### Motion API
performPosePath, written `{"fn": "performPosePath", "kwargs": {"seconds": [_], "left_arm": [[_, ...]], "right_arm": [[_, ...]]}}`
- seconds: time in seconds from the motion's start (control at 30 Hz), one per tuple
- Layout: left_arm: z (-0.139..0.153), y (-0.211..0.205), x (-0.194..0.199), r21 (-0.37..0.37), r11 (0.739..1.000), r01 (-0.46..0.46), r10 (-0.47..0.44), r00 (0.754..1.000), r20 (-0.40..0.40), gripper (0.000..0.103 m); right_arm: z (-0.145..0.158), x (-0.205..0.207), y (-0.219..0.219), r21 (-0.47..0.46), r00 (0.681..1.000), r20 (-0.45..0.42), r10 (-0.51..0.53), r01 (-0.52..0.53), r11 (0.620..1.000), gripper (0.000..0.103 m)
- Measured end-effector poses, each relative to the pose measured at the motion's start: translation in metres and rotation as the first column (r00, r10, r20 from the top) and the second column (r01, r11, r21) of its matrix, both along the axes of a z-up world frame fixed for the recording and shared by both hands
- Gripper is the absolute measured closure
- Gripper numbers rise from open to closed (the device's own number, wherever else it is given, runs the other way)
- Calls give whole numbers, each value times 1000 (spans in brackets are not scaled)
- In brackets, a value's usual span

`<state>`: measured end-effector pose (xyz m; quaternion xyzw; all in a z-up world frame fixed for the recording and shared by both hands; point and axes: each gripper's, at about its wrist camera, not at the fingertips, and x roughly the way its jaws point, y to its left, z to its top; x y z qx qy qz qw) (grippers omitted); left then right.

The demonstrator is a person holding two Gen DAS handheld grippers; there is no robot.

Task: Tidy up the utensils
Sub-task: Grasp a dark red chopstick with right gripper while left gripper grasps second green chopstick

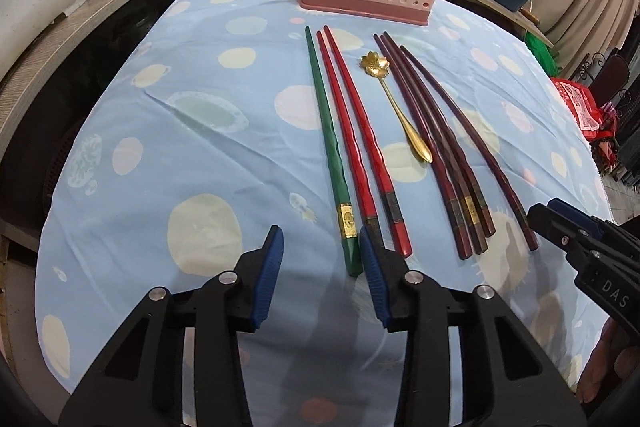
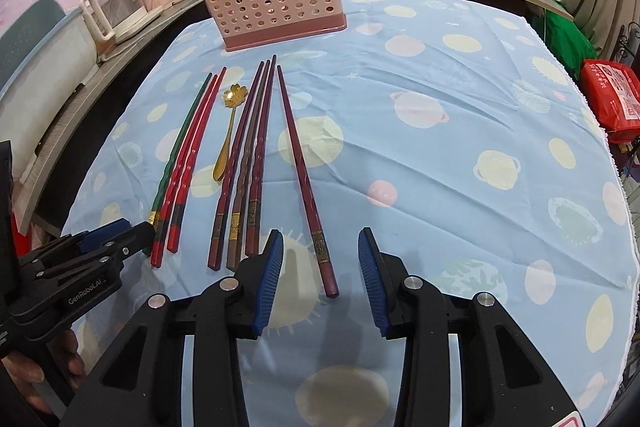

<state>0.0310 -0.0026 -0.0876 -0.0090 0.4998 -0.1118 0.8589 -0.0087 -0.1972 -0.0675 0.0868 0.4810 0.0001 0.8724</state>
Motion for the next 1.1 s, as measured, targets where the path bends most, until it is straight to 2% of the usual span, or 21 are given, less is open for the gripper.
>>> {"fn": "performPosePath", "kwargs": {"seconds": [0.17, 0.27, 0.57, 0.7, 0.93, 1.1], "left_arm": [[-1, -1, 1, 3, 1000, -1, 1, 1000, -1, 66], [-2, -2, 2, 15, 1000, -3, 3, 1000, 2, 70], [-2, 0, 5, 25, 1000, -7, 7, 1000, 1, 84], [-3, 1, 5, 30, 1000, 0, 0, 1000, 2, 96], [0, 2, 3, 16, 1000, 6, -6, 1000, -12, 96], [10, 6, -1, 6, 1000, 0, 0, 1000, 3, 96]], "right_arm": [[-5, 4, 2, 1, 1000, -11, 11, -11, 1000, 72], [-8, 6, 4, 1, 1000, -19, 20, -20, 1000, 77], [-16, 8, 7, -14, 999, -37, 32, -32, 999, 86], [-17, 7, 8, -36, 999, -31, 39, -40, 999, 94], [-14, 4, 8, -30, 998, -26, 49, -50, 998, 96], [-1, -2, 8, -12, 999, 2, 54, -54, 998, 96]]}}
